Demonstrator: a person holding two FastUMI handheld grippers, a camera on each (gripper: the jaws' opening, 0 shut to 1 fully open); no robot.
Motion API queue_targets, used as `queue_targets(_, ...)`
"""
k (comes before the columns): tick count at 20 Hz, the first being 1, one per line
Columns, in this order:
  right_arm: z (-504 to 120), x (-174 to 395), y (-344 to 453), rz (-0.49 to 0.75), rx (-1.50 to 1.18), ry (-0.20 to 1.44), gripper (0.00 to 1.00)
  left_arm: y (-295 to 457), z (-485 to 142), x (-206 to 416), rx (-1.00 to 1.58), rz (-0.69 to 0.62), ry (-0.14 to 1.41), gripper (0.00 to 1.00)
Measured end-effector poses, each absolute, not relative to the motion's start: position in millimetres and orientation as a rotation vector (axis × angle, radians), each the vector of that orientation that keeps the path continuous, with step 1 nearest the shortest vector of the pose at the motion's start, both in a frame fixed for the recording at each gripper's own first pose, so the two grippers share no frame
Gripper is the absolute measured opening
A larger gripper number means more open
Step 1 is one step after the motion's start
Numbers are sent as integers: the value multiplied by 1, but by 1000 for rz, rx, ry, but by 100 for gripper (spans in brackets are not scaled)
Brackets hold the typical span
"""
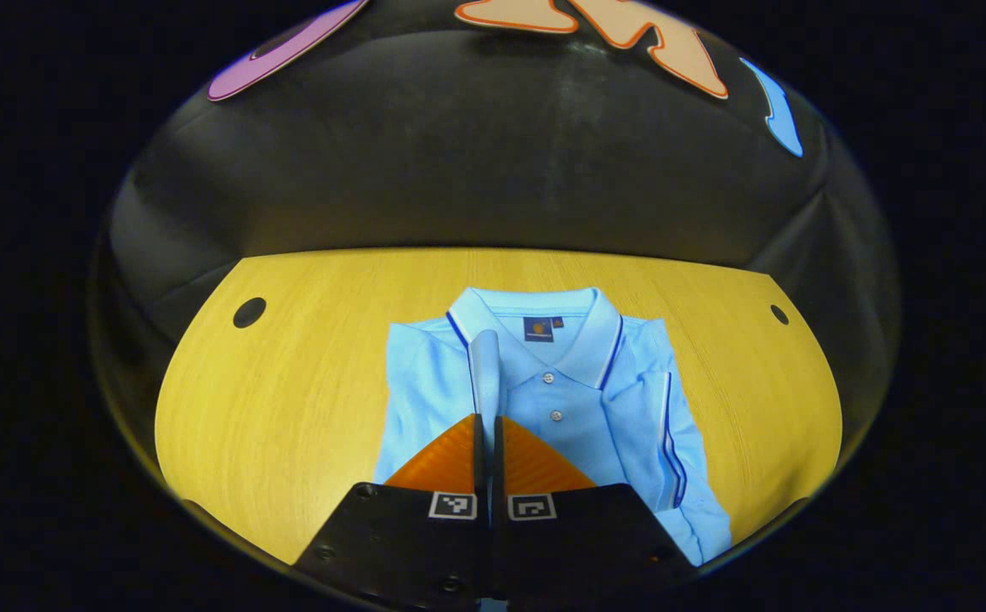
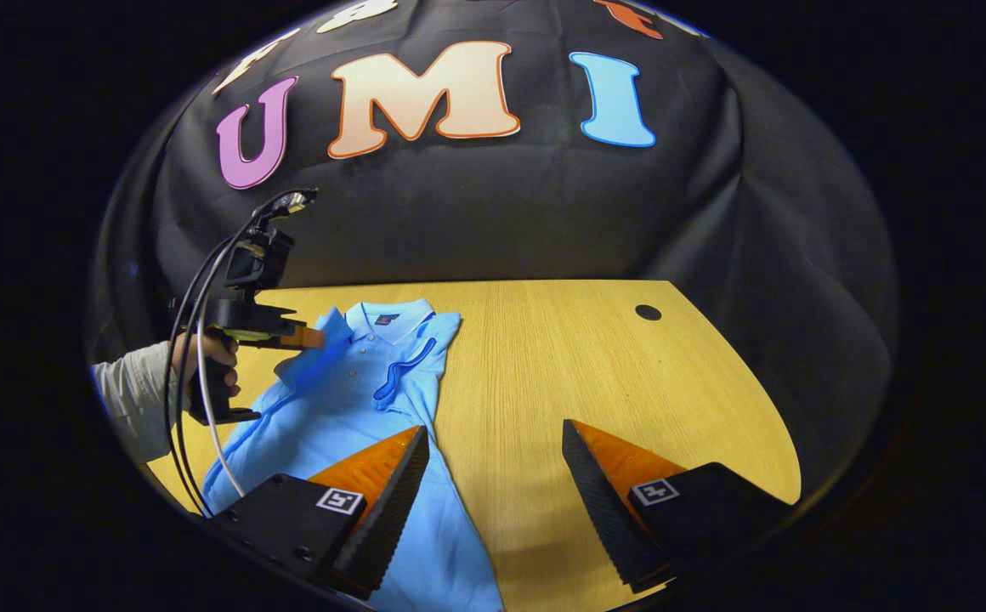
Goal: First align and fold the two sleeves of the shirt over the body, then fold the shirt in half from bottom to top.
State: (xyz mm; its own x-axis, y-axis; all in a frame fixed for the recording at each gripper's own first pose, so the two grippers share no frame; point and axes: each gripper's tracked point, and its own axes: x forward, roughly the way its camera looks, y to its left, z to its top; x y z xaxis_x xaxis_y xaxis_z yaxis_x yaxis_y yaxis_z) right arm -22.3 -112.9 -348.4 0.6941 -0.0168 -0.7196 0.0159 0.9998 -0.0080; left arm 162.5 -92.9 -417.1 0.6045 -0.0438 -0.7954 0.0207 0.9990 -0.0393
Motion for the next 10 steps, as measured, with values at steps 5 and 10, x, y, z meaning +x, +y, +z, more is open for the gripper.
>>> queue_targets(5, -345, -19, -127, 6, 1, 790, 98, -102, -436, 153, -47, 3, 954, 0)
queue_targets(10, -337, -9, -128, 94, 1, 747, 98, -105, -385, 149, -77, -23, 814, 62)
